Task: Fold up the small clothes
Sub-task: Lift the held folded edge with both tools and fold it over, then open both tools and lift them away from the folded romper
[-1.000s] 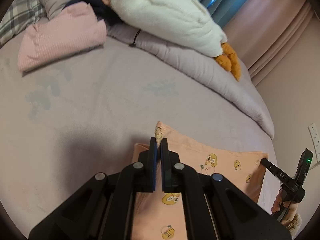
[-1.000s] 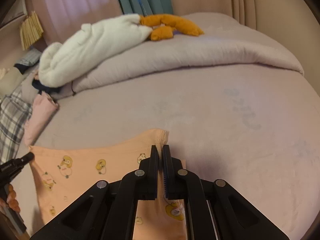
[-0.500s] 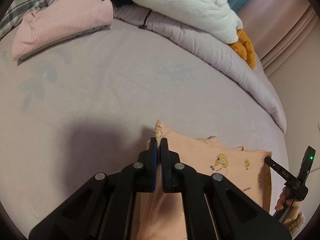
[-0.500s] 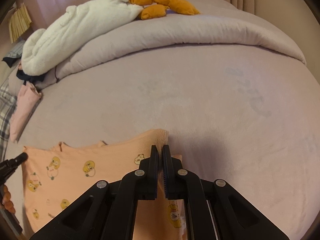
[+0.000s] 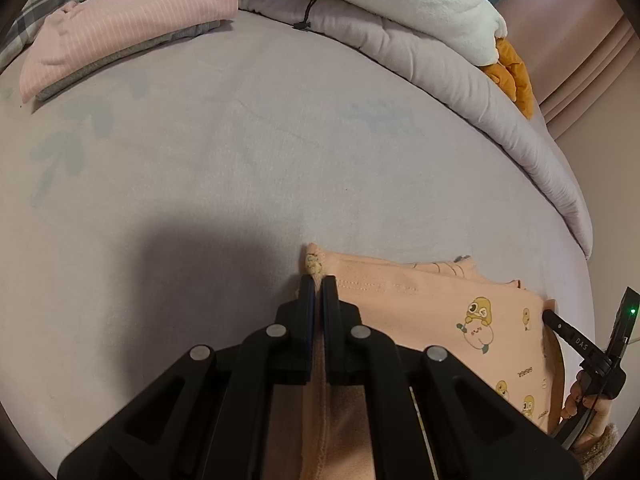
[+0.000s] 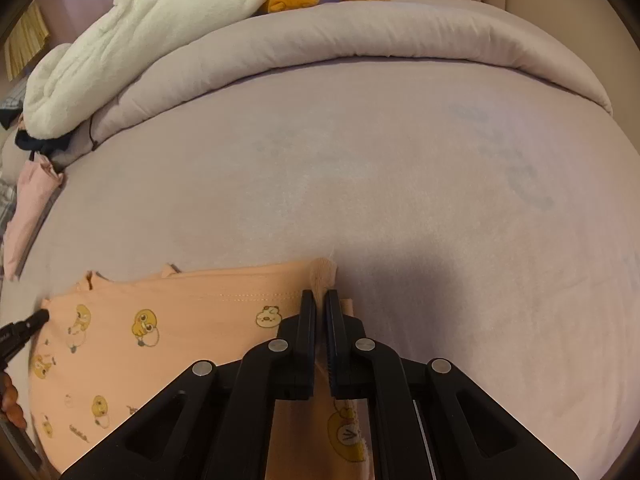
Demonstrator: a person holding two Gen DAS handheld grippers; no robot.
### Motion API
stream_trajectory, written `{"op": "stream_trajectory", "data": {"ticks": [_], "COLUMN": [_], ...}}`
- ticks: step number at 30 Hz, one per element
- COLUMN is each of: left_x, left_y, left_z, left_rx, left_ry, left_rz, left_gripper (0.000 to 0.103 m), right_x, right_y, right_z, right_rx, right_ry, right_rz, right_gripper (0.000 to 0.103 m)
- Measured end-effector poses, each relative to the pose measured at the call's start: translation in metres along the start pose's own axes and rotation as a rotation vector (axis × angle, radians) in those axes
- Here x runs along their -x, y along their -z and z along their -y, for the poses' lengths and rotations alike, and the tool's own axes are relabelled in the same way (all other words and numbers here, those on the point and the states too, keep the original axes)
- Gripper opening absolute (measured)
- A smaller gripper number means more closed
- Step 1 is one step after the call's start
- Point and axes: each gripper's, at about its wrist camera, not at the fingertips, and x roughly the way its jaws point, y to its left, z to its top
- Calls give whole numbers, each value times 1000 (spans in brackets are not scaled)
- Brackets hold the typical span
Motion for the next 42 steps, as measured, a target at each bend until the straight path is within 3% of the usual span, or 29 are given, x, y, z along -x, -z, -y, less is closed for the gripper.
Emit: {"op": "stream_trajectory", "data": {"ticks": [10,16,18,22,24,26,27,29,32,42], "left_x": [-4,12,24,61,80,100,111,124,142,149], "left_y": [1,5,6,9,13,20,25,33,50,105], "left_z": [0,5,7,11,13,16,18,20,20,11], "left_rx": [-2,-32,-50,-59,-65,-82,-94,-104,-102,-112], "left_ry": [-12,-48,-57,-25,-9,-2,3,14,35,16], "left_rz": [-1,9,22,80,115,144,159,169,176,129], "left_gripper": [7,7,12,44,58,73,74,83,89,93], "right_x": [-3,5,16,45,67,89,104,123,147,175], "right_y": [0,1,3,5,7,11,15,18,28,77], "right_z": [-7,-14,-17,-19,-19,-17,-16,-12,-9,3], "right_rx": [19,48,69,78,76,73,67,67,56,-19], "right_ry": [25,65,88,73,61,51,46,34,26,5], "right_rz": [4,17,25,65,102,144,182,223,250,281], "right_gripper": [6,6,6,6,17,61,67,69,69,70]}}
